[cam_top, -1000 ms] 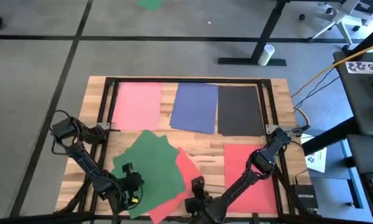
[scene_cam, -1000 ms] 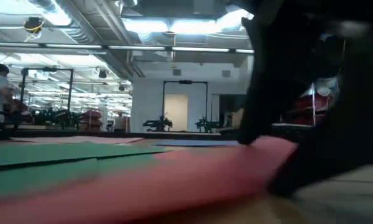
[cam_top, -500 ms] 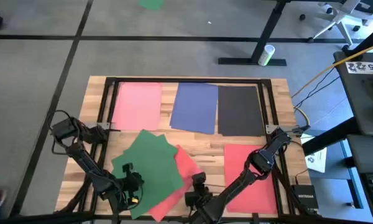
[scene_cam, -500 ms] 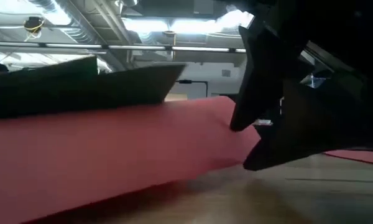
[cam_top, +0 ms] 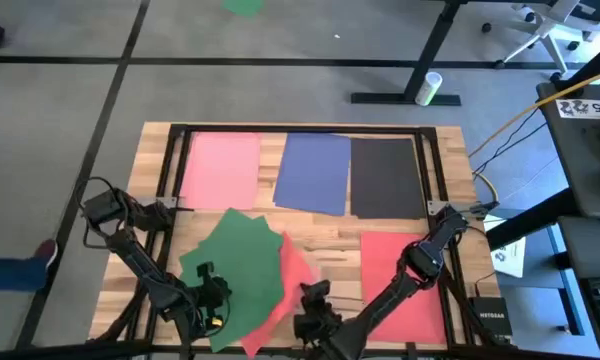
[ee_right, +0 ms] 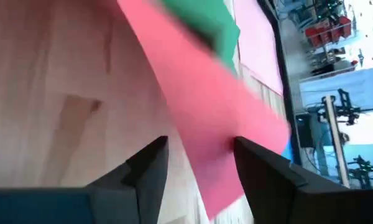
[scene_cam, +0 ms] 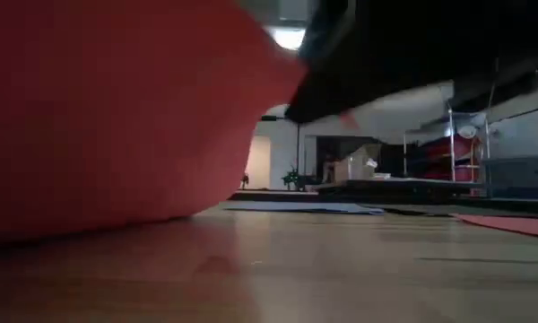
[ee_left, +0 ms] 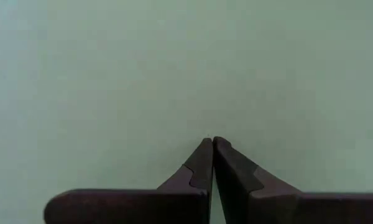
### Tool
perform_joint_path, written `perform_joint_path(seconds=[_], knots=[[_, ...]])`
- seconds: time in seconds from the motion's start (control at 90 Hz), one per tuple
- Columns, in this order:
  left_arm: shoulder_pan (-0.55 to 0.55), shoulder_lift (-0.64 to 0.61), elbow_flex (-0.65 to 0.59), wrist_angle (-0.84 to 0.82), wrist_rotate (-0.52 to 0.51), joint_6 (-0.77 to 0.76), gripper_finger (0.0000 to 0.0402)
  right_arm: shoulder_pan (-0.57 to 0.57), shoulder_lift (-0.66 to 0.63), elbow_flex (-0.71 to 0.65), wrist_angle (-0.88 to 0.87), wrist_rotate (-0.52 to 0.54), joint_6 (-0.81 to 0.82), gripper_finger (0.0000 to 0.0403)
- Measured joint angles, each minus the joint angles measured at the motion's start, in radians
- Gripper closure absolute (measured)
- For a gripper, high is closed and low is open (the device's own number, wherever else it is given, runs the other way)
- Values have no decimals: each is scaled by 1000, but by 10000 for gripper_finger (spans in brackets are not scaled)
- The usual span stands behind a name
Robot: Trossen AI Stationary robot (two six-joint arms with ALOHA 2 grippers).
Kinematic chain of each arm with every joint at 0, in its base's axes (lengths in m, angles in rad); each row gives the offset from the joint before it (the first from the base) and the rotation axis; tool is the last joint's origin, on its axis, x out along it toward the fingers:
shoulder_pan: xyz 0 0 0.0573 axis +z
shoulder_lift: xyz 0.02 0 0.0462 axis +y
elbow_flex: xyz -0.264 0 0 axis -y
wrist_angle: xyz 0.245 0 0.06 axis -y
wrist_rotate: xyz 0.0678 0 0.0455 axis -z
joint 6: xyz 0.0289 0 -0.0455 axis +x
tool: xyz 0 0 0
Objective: Organize paper
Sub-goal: Stack the red paper on top of the other red papers on the table
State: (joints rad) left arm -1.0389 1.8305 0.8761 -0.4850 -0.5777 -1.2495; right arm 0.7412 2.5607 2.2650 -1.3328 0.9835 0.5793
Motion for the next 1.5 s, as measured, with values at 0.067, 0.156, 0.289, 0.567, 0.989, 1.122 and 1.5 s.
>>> perform_joint_path(seconds=[0.067,0.156,0.289,0.567,0.989,1.122,1.5], knots=[[0,0,0,0,0,0,402,-2,0,11,0,-1,-1,230],[0,0,0,1,0,0,402,-3,0,13,-1,-6,-5,230],[0,0,0,1,0,0,402,-10,0,7,2,-13,-7,230],[0,0,0,2,0,-2,402,-54,0,-28,5,-132,-65,250],[0,0,0,10,-6,-5,402,-76,0,-28,40,-345,-143,400],[0,0,0,10,-11,-7,402,-83,0,-28,53,-446,-143,399],[0,-34,45,-9,14,67,402,-88,0,-28,37,-446,-166,403]])
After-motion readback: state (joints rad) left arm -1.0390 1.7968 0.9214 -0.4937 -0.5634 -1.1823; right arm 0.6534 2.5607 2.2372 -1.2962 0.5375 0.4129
